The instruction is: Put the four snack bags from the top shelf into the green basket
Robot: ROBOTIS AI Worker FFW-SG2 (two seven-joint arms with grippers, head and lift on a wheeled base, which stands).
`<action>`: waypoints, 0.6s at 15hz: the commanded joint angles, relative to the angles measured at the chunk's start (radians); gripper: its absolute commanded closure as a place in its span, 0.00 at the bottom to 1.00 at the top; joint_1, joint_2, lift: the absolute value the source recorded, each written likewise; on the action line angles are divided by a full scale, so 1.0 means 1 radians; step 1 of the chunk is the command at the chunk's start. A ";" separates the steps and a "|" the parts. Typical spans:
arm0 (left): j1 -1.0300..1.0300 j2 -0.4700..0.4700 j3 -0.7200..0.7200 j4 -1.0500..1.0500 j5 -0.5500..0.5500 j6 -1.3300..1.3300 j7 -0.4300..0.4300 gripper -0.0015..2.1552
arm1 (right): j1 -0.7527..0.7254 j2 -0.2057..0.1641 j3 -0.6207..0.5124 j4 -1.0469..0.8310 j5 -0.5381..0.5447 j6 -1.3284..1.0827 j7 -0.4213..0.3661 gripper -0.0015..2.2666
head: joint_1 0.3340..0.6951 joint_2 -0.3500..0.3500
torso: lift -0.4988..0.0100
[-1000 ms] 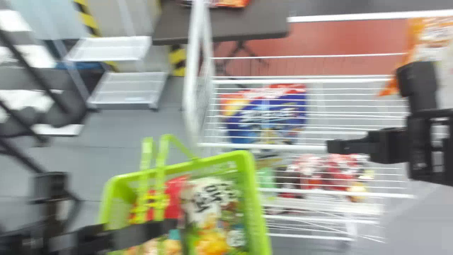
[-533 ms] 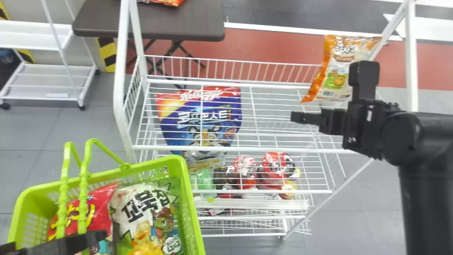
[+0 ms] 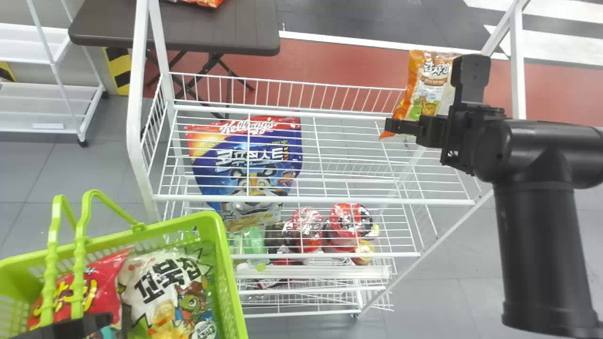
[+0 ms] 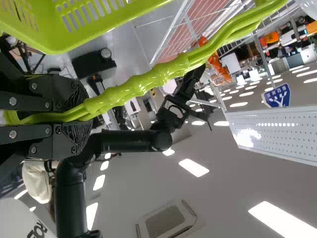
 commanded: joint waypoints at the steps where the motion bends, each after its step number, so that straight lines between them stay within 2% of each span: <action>1: -0.002 0.003 0.002 0.012 0.000 -0.008 -0.010 1.00 | -0.058 0.000 0.000 0.088 0.033 -0.024 0.000 0.05 | 1.00 0.21 | 0.98; 5: -0.008 0.003 0.002 0.031 0.000 -0.014 -0.010 1.00 | -0.158 -0.002 0.015 0.220 0.111 -0.045 -0.003 0.05 | 1.00 0.18 | 0.98; 7: -0.012 0.003 0.000 0.043 -0.002 -0.020 -0.010 1.00 | -0.218 -0.011 0.020 0.320 0.146 -0.125 -0.002 0.05 | 1.00 0.18 | 0.98; 9: -0.015 0.001 -0.001 0.050 -0.003 -0.029 -0.010 1.00 | -0.253 -0.004 0.038 0.397 0.169 -0.223 0.002 0.08 | 1.00 0.16 | 0.98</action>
